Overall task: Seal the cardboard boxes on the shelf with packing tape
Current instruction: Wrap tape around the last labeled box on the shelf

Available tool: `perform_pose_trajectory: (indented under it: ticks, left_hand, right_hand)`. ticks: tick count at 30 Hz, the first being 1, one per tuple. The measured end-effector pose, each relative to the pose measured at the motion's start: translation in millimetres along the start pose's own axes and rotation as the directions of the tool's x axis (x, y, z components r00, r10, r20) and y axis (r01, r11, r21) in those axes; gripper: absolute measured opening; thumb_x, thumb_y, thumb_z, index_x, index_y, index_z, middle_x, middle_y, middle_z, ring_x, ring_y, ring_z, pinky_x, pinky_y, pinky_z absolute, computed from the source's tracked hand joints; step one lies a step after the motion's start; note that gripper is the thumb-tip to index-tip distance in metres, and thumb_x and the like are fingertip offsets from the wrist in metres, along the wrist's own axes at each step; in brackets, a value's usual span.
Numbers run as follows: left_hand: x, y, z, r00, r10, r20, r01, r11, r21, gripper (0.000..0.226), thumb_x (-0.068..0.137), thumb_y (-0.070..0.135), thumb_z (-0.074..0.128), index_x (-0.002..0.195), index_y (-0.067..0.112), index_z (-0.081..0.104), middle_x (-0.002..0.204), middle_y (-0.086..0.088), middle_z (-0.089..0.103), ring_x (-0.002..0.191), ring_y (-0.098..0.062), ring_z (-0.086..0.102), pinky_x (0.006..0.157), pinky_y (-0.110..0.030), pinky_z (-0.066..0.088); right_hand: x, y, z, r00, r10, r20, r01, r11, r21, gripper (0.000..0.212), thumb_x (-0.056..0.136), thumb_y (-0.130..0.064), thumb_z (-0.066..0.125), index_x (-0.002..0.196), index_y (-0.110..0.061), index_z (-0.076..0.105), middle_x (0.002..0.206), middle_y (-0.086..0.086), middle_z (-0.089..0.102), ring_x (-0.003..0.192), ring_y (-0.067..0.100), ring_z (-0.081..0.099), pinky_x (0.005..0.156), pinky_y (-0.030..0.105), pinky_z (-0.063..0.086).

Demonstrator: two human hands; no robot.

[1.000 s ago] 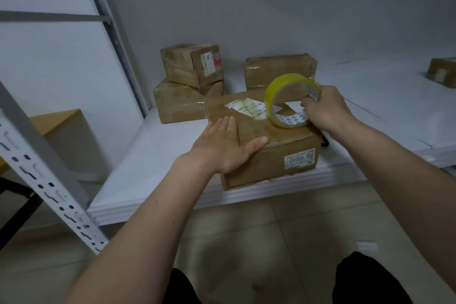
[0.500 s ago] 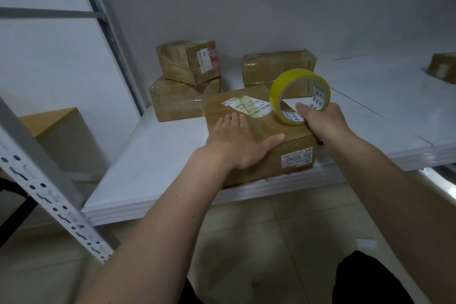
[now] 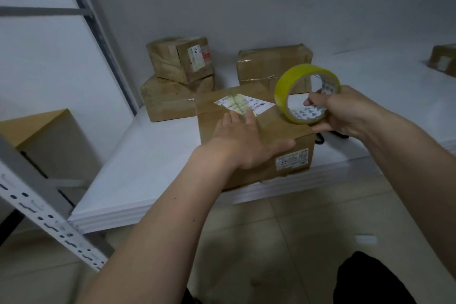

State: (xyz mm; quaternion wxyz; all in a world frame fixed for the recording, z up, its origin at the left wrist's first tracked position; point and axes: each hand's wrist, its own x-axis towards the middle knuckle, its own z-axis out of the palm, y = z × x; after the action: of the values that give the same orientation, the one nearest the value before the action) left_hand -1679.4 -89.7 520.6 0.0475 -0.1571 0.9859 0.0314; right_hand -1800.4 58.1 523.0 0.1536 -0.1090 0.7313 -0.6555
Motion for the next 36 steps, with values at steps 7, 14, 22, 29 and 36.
perform_pose_trajectory:
  ticks: [7, 14, 22, 29, 36]
  left_hand:
    - [5.1, 9.9, 1.0, 0.999, -0.038, -0.020, 0.038, 0.999, 0.004, 0.123, 0.074, 0.090, 0.036, 0.156, 0.012, -0.013, 0.162, -0.025, -0.007, 0.151, -0.039, -0.003, 0.123, -0.049, 0.004]
    - [11.0, 25.9, -1.8, 0.998, -0.024, 0.064, 0.022, 0.999, 0.025, 0.108, 0.075, 0.088, 0.042, 0.156, 0.036, -0.006, 0.163, -0.011, -0.019, 0.148, -0.044, -0.013, 0.116, -0.067, -0.003]
    - [12.9, 28.2, -3.1, 0.996, -0.028, 0.080, 0.027, 1.000, 0.013, 0.104, 0.075, 0.088, 0.042, 0.154, 0.044, -0.011, 0.165, -0.008, -0.014, 0.150, -0.038, -0.015, 0.112, -0.071, -0.005]
    - [12.7, 28.3, 1.2, 0.999, -0.019, 0.048, 0.017, 0.999, 0.027, 0.106, 0.076, 0.088, 0.040, 0.155, 0.038, -0.009, 0.165, -0.010, -0.011, 0.150, -0.039, -0.011, 0.113, -0.071, -0.003]
    - [10.7, 2.9, -5.0, 0.999, 0.003, 0.039, -0.004, 0.999, 0.034, 0.111, 0.068, 0.092, 0.044, 0.156, 0.040, -0.001, 0.166, 0.004, -0.001, 0.151, -0.028, -0.002, 0.116, -0.065, 0.007]
  right_hand:
    - [8.5, 7.6, -12.3, 0.995, 0.091, 0.049, -0.096, 0.989, 0.115, 0.022, 0.100, -0.022, 0.049, 0.086, -0.008, 0.058, 0.091, 0.011, 0.065, 0.078, 0.022, 0.065, 0.051, 0.035, 0.059]
    - [0.5, 31.3, 17.2, 0.999, 0.023, -0.026, -0.020, 0.992, 0.123, 0.017, 0.091, -0.024, 0.062, 0.100, -0.010, 0.066, 0.095, 0.011, 0.072, 0.080, 0.026, 0.066, 0.068, 0.031, 0.053]
    - [9.9, 16.4, -9.2, 0.993, 0.120, 0.006, -0.118, 0.966, 0.232, 0.026, 0.102, -0.026, 0.044, 0.088, -0.007, 0.054, 0.098, 0.019, 0.065, 0.079, 0.030, 0.067, 0.063, 0.045, 0.058]
    - [4.3, 53.0, -16.2, 0.959, 0.266, 0.094, -0.268, 0.751, 0.603, 0.028, 0.103, -0.023, 0.040, 0.112, -0.001, 0.054, 0.095, 0.023, 0.070, 0.070, 0.033, 0.072, 0.050, 0.048, 0.058]
    - [-1.5, 66.5, -6.4, 0.973, 0.226, 0.036, -0.210, 0.822, 0.530, 0.016, 0.101, -0.009, 0.039, 0.112, -0.003, 0.049, 0.100, 0.024, 0.065, 0.082, 0.034, 0.067, 0.064, 0.046, 0.059]
